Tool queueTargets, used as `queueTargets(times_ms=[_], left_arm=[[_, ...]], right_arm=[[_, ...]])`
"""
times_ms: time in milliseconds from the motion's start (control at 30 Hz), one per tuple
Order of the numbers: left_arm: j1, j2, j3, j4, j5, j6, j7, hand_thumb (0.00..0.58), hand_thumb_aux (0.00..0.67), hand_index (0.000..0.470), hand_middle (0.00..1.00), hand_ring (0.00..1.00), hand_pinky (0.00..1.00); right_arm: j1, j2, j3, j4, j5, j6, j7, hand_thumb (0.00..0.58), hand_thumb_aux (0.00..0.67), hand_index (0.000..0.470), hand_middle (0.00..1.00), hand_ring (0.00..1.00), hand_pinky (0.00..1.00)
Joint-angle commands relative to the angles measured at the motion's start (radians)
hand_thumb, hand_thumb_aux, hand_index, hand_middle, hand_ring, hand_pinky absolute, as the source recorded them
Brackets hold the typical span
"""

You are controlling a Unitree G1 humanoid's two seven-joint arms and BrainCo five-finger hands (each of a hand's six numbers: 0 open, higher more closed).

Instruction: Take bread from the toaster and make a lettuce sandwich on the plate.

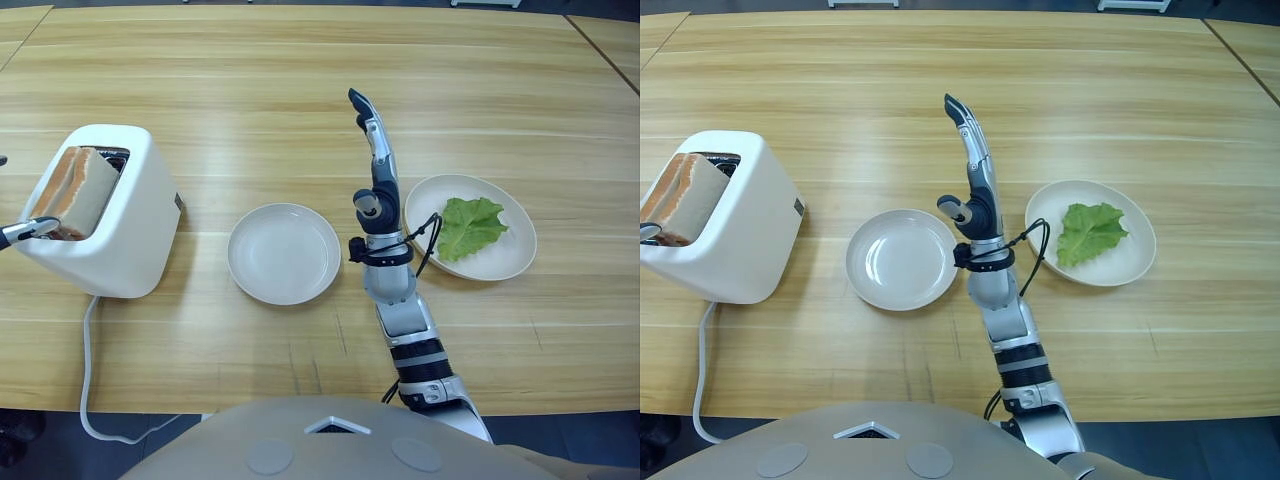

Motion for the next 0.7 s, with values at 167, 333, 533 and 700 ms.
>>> queueTargets(times_ms=[167, 333, 533, 700], left_arm=[[0.025, 0.053, -0.035, 0.059, 0.012, -0.023, 0.043, 0.0, 0.0, 0.0, 0.0, 0.0, 0.0], [0.034, 0.07, -0.048, 0.077, 0.003, -0.036, 0.053, 0.0, 0.0, 0.0, 0.0, 0.0, 0.0], [0.031, 0.08, -0.071, 0.098, -0.009, -0.054, 0.07, 0.0, 0.0, 0.0, 0.0, 0.0, 0.0], [0.022, 0.083, -0.089, 0.117, 0.015, -0.006, 0.062, 0.0, 0.0, 0.0, 0.0, 0.0, 0.0]], right_arm=[[-0.002, 0.003, 0.0, 0.003, 0.004, 0.011, 0.006, 0.0, 0.0, 0.0, 0.0, 0.0, 0.0], [-0.006, 0.002, -0.001, 0.005, 0.006, 0.012, 0.007, 0.0, 0.0, 0.0, 0.0, 0.0, 0.0], [-0.011, 0.001, -0.001, 0.01, 0.006, 0.011, 0.008, 0.0, 0.0, 0.0, 0.0, 0.0, 0.0], [-0.012, 0.001, 0.0, 0.009, 0.006, 0.012, 0.009, 0.0, 0.0, 0.0, 0.0, 0.0, 0.0]])
